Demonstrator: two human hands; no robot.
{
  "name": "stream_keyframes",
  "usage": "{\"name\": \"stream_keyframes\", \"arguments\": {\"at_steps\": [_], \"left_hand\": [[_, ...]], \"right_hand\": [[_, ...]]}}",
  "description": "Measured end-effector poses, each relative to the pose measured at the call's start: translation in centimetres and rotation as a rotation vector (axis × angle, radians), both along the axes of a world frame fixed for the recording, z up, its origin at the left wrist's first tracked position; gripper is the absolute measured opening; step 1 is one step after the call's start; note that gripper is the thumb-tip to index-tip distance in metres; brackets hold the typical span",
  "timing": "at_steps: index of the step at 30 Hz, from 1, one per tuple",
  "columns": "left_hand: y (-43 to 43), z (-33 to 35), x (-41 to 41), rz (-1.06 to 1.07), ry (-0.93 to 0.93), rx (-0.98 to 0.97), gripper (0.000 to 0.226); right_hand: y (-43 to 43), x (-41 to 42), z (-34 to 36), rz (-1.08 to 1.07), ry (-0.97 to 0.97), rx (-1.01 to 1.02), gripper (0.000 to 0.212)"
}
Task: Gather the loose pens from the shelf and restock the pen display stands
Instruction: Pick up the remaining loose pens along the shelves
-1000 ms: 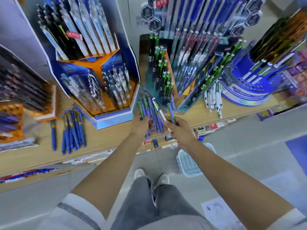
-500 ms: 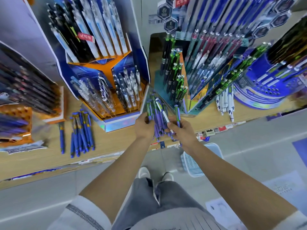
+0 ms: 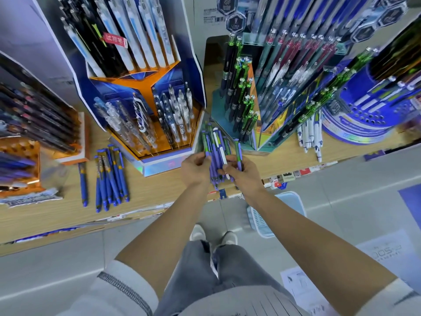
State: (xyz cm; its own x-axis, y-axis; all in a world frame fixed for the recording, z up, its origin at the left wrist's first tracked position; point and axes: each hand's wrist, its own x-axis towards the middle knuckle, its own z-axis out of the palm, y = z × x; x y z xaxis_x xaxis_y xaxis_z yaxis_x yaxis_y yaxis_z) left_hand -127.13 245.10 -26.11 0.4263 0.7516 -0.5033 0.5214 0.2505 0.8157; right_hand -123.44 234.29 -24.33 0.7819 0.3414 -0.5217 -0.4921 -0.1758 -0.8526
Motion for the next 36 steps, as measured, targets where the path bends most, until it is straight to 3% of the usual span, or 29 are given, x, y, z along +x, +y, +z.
{"name": "stream_keyframes", "arguments": {"at_steps": [6,11,16,20,24,27,30,36], "left_hand": [[0.6,0.0,-1.2,-0.164,0.037,0.088,0.035],[0.7,-0.2,-1.6,-0.201,0.010,-0.004,0.034],[0.5,0.6,-1.9,-0.156,-0.051,-0.063,0.013],[-0.1,1.5,-1.8,-0.254,-0.119,-0.220,0.027],[-0.1,1.5,-1.5,-0.223,-0.099,-0.191,0.019],[0.4,1.8,-1.7,-0.196,-0.073,-0.205,0.020],[0.8,1.9,-1.9,-0.209,-0.090,-0.231,0.021],[1.7,1.5,-1.9,-0.222,-0.102,-0.241,0.014]], "right_hand": [[-0.1,0.2,-0.1,0.024,-0.029,-0.064,0.024],[-0.4,0.1,-0.2,0.027,-0.064,-0.097,0.029],[-0.8,-0.1,0.5,0.066,-0.025,-0.062,0.031],[-1.1,-0.6,1.0,0.141,0.028,0.017,0.028],[-1.3,-0.3,0.7,0.158,0.038,-0.034,0.022],[-1.6,0.7,0.5,0.103,0.100,-0.060,0.031],[-1.1,1.4,1.1,0.128,0.040,-0.041,0.025],[1.6,2.3,0.1,0.020,-0.171,-0.123,0.033]]}}
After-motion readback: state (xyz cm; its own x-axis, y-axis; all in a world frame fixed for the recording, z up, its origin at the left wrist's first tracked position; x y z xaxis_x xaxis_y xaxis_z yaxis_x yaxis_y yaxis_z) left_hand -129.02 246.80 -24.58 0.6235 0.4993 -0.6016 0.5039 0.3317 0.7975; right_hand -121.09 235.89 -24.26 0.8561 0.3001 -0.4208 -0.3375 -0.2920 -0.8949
